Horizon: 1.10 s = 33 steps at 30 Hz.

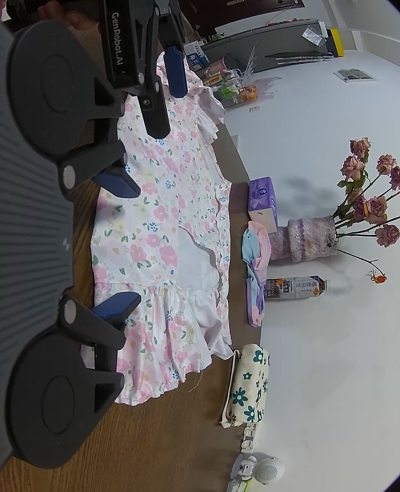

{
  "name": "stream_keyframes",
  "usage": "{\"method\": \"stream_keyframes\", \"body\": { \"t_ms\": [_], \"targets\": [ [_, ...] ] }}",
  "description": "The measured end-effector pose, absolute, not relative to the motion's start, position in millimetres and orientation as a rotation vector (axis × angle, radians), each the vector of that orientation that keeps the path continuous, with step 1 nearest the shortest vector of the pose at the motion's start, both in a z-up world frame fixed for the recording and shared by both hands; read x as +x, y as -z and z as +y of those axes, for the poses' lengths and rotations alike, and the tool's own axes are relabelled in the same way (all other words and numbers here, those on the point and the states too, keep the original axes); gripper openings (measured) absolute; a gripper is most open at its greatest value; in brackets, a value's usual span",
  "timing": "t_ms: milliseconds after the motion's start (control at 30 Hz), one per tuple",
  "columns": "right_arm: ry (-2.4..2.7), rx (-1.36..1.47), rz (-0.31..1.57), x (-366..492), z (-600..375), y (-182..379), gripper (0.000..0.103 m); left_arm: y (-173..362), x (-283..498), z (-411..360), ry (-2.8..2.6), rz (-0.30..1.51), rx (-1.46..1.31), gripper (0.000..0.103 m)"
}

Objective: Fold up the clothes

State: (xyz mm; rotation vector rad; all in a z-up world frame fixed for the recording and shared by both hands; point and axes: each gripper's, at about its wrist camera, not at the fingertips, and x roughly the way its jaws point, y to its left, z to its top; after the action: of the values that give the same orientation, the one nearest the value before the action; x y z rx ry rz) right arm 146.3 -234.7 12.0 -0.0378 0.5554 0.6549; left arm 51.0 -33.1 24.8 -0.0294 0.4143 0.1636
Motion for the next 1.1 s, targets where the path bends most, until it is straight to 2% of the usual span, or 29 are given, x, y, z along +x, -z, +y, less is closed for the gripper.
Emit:
{"method": "stream_keyframes", "body": {
  "t_ms": [1100],
  "targets": [
    [-0.663, 0.019, 0.529, 143, -245, -20, 0.07, -30, 58, -32, -0.209, 0.455, -0.069, 0.075]
  ]
}}
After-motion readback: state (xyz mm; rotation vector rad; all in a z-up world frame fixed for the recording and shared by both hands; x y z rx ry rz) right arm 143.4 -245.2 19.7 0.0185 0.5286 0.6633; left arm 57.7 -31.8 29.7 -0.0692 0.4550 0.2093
